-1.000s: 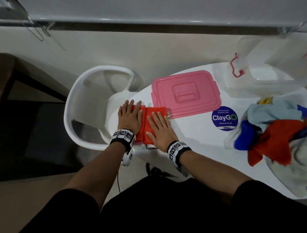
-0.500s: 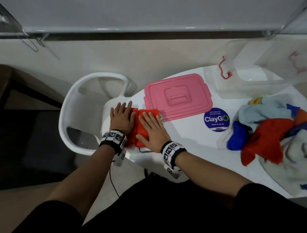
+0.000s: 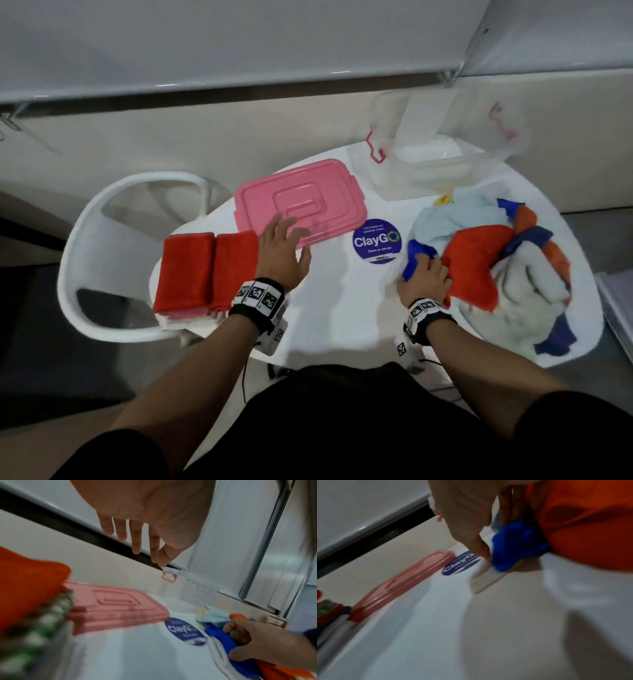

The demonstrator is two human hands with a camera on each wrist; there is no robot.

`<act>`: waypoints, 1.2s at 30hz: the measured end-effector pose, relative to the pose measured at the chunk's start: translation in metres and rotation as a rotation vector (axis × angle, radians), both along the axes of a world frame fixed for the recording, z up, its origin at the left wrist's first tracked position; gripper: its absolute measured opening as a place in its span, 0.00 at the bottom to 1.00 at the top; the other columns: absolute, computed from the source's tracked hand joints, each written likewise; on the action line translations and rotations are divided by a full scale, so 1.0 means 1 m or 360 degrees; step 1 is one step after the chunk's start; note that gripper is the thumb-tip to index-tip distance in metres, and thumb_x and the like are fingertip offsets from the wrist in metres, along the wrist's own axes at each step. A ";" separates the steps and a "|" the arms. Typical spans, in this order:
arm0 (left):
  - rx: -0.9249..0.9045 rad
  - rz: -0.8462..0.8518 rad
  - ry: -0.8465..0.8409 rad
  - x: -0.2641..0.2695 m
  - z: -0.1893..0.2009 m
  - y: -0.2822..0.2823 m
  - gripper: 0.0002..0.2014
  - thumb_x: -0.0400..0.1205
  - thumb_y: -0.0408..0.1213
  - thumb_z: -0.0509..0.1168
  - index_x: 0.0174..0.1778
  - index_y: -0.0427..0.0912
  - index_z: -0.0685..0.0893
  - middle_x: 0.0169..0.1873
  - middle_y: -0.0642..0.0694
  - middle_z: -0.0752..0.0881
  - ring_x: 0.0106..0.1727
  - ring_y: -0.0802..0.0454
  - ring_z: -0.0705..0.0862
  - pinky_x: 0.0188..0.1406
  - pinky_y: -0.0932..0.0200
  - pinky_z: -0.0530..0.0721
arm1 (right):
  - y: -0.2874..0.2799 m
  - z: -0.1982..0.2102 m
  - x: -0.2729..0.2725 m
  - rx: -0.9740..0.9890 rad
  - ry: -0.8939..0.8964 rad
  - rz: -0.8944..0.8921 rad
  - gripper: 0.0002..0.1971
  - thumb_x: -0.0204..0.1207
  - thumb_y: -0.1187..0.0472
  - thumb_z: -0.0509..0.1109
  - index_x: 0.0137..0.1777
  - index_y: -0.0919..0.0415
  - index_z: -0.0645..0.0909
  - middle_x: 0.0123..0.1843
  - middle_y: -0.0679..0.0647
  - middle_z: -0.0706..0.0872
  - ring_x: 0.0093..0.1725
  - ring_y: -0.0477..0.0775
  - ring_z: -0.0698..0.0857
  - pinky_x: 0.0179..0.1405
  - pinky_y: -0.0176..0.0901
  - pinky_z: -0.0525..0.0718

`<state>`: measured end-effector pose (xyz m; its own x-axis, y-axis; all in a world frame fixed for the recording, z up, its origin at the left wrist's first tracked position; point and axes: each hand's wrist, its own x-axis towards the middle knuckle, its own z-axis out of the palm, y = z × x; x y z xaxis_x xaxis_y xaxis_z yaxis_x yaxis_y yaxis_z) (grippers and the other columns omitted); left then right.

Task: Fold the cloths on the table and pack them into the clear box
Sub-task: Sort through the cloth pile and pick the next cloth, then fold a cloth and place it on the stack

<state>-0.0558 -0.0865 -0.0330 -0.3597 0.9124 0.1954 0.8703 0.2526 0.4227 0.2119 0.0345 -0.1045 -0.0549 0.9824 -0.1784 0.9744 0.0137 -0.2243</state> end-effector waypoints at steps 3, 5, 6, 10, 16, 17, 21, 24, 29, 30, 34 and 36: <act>-0.0338 -0.0103 -0.0201 0.047 -0.020 0.015 0.13 0.80 0.43 0.67 0.61 0.48 0.85 0.72 0.43 0.78 0.81 0.38 0.62 0.79 0.41 0.60 | 0.008 -0.007 0.042 -0.0229 -0.0227 -0.0016 0.36 0.73 0.43 0.74 0.77 0.56 0.69 0.73 0.63 0.74 0.71 0.66 0.72 0.66 0.60 0.71; -0.0486 -0.0127 -0.0295 0.072 -0.030 0.022 0.14 0.81 0.43 0.67 0.61 0.49 0.84 0.72 0.46 0.77 0.81 0.41 0.61 0.78 0.44 0.62 | 0.017 -0.008 0.059 -0.0221 -0.0192 0.0032 0.31 0.75 0.47 0.73 0.76 0.55 0.72 0.72 0.61 0.76 0.72 0.66 0.74 0.66 0.60 0.71; -0.0536 -0.0135 -0.0338 0.082 -0.034 0.025 0.14 0.80 0.44 0.67 0.61 0.50 0.84 0.71 0.48 0.78 0.81 0.42 0.63 0.77 0.45 0.64 | 0.022 -0.006 0.064 -0.0201 -0.0152 0.0073 0.26 0.76 0.51 0.73 0.73 0.55 0.74 0.70 0.61 0.78 0.70 0.65 0.76 0.65 0.60 0.72; -0.0643 -0.0181 -0.0446 0.111 -0.044 0.038 0.13 0.80 0.43 0.68 0.60 0.51 0.84 0.63 0.50 0.82 0.72 0.46 0.71 0.70 0.51 0.70 | 0.043 0.009 0.068 -0.0213 0.0059 0.0215 0.12 0.80 0.53 0.66 0.59 0.58 0.81 0.59 0.62 0.86 0.60 0.66 0.83 0.60 0.57 0.79; -0.0635 -0.0254 -0.0613 0.144 -0.034 0.084 0.27 0.81 0.41 0.69 0.77 0.46 0.73 0.73 0.47 0.78 0.72 0.45 0.76 0.72 0.52 0.73 | 0.070 0.057 0.073 -0.0013 0.0814 0.0192 0.11 0.84 0.64 0.60 0.56 0.68 0.82 0.54 0.67 0.87 0.54 0.68 0.84 0.55 0.54 0.80; -0.0594 -0.0267 -0.0733 0.150 -0.030 0.095 0.31 0.81 0.41 0.69 0.80 0.46 0.69 0.74 0.46 0.76 0.73 0.45 0.77 0.72 0.50 0.75 | 0.076 0.068 0.076 -0.0008 0.0935 0.0164 0.12 0.85 0.65 0.59 0.60 0.67 0.82 0.56 0.66 0.88 0.55 0.66 0.84 0.56 0.52 0.79; -0.0323 -0.0420 -0.0740 0.177 -0.003 0.140 0.39 0.81 0.39 0.69 0.85 0.44 0.57 0.75 0.40 0.73 0.68 0.44 0.79 0.69 0.46 0.78 | 0.095 0.095 0.090 -0.0167 0.1253 0.0127 0.15 0.86 0.66 0.58 0.66 0.64 0.81 0.61 0.61 0.86 0.60 0.60 0.83 0.64 0.48 0.78; -0.0310 -0.0545 -0.0603 0.196 0.012 0.170 0.41 0.78 0.41 0.72 0.85 0.43 0.59 0.77 0.38 0.71 0.73 0.39 0.74 0.72 0.43 0.74 | 0.102 0.108 0.101 -0.0328 0.1653 -0.0062 0.14 0.84 0.70 0.57 0.63 0.70 0.81 0.59 0.61 0.86 0.59 0.58 0.84 0.66 0.52 0.79; -0.0404 -0.0205 -0.0620 0.224 0.007 0.191 0.29 0.80 0.43 0.68 0.77 0.45 0.69 0.63 0.38 0.84 0.63 0.37 0.82 0.58 0.49 0.80 | 0.116 0.103 0.120 -0.0570 0.2387 -0.0676 0.10 0.72 0.63 0.64 0.48 0.58 0.86 0.51 0.57 0.90 0.56 0.60 0.86 0.63 0.54 0.82; -0.0378 -0.0160 -0.0615 0.227 0.004 0.190 0.23 0.81 0.42 0.67 0.73 0.46 0.73 0.58 0.39 0.87 0.60 0.36 0.84 0.54 0.51 0.80 | 0.118 0.103 0.125 -0.0553 0.2439 -0.0801 0.08 0.73 0.64 0.63 0.42 0.57 0.85 0.43 0.55 0.90 0.49 0.59 0.86 0.55 0.52 0.84; -0.0076 -0.0093 -0.0607 0.222 0.009 0.192 0.13 0.84 0.39 0.65 0.63 0.42 0.86 0.54 0.39 0.90 0.56 0.38 0.86 0.51 0.60 0.75 | 0.125 0.103 0.150 -0.0396 0.2132 -0.1004 0.13 0.83 0.66 0.56 0.40 0.56 0.78 0.37 0.56 0.82 0.39 0.57 0.81 0.38 0.47 0.78; 0.0150 -0.0015 -0.0616 0.212 0.031 0.199 0.13 0.85 0.36 0.63 0.63 0.42 0.87 0.54 0.39 0.90 0.55 0.40 0.87 0.49 0.68 0.72 | 0.132 0.094 0.169 -0.0360 0.1739 -0.1013 0.11 0.88 0.66 0.55 0.55 0.65 0.80 0.53 0.64 0.85 0.53 0.63 0.84 0.49 0.48 0.77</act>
<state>0.1561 0.1129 -0.0025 -0.4148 0.9005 0.1302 0.6443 0.1896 0.7409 0.3810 0.1667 -0.0104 0.1878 0.8432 -0.5037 0.1049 -0.5271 -0.8433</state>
